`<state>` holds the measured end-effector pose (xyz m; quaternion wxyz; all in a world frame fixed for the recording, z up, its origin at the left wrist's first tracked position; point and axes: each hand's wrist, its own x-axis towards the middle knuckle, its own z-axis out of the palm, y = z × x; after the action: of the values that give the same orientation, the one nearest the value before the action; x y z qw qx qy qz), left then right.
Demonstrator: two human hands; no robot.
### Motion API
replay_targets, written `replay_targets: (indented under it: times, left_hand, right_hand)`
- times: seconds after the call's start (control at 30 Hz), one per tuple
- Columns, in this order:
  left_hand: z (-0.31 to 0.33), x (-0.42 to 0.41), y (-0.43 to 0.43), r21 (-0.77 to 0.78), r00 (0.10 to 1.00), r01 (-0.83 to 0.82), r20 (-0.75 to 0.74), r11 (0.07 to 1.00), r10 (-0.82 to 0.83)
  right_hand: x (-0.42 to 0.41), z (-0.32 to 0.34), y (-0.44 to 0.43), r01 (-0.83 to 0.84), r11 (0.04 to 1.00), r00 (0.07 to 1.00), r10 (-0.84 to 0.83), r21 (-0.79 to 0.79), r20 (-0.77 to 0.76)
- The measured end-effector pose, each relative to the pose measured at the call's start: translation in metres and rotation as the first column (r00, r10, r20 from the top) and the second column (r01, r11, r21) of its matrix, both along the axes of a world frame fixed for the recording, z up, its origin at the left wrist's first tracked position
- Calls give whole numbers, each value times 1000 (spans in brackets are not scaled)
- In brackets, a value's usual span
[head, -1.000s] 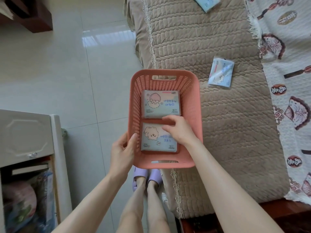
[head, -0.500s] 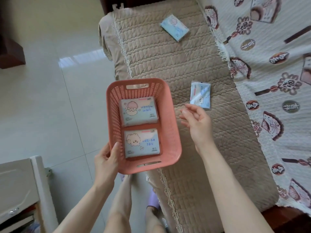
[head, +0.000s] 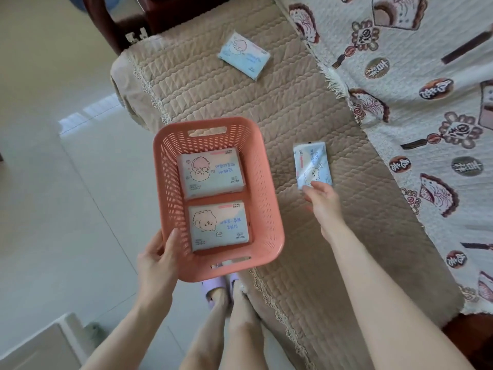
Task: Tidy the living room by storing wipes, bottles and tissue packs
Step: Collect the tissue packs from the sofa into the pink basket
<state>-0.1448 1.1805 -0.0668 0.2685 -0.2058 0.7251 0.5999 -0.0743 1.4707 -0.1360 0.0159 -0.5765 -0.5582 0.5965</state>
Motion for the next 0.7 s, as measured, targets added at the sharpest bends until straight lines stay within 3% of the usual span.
replay_targets:
  times: [0.37,0.7]
  left_hand:
    - [-15,-49,52,-40,1000,7,4,999,-7]
    - [-33,-71,74,-72,1000,-10,17,997,12]
  right_hand:
    - [-33,-63,74,-137,990,974,126,43,189]
    - [-49,-103,111,-303,946,870,224,118,439]
